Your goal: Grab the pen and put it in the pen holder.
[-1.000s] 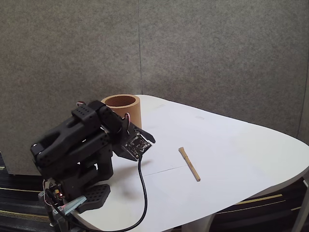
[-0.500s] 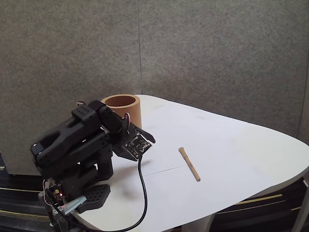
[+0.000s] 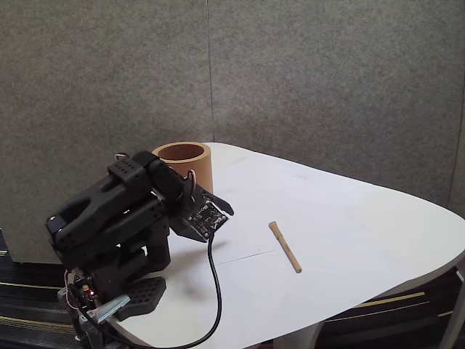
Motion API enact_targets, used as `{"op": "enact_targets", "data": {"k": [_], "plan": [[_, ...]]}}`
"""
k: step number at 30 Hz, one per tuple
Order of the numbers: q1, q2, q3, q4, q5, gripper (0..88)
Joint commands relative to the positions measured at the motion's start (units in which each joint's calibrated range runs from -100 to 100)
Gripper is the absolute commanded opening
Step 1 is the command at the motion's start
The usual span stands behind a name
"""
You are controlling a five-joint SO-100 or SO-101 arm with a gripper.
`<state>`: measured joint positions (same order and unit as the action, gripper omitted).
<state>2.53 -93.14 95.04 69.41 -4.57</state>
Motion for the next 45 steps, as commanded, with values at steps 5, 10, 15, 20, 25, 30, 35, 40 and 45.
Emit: {"op": "enact_targets", "data": {"k": [5,10,15,20,25,30,35,40,45], "plan": [[0.25,0.46,-0.27,0.25,0.07,33.4],[0.25,0.46,-0.27,0.25,0.07,33.4],[0.25,0.46,-0.27,0.25,0.07,33.4],[0.25,0.46,-0.27,0.25,0.07,33.4],[0.25,0.46,-0.27,0.25,0.07,33.4],[0.25,0.46,-0.27,-0.08,0.07,33.4],[0.32,0.79,-3.25,-1.69,-0.30,33.4],[1.20,1.19,-17.60,-3.81,-0.30,33.4],[2.96,3.55,-25.81,-4.15,-0.30,33.4]]}}
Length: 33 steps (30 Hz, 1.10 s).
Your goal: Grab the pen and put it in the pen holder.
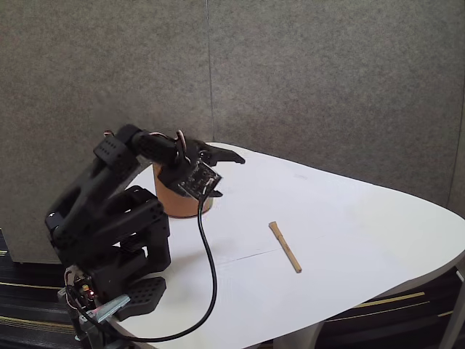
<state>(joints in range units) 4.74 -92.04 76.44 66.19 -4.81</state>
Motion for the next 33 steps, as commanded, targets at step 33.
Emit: {"op": "enact_targets", "data": {"k": [33], "plan": [[14.30,96.88,-59.57,0.59,0.26,33.4]]}}
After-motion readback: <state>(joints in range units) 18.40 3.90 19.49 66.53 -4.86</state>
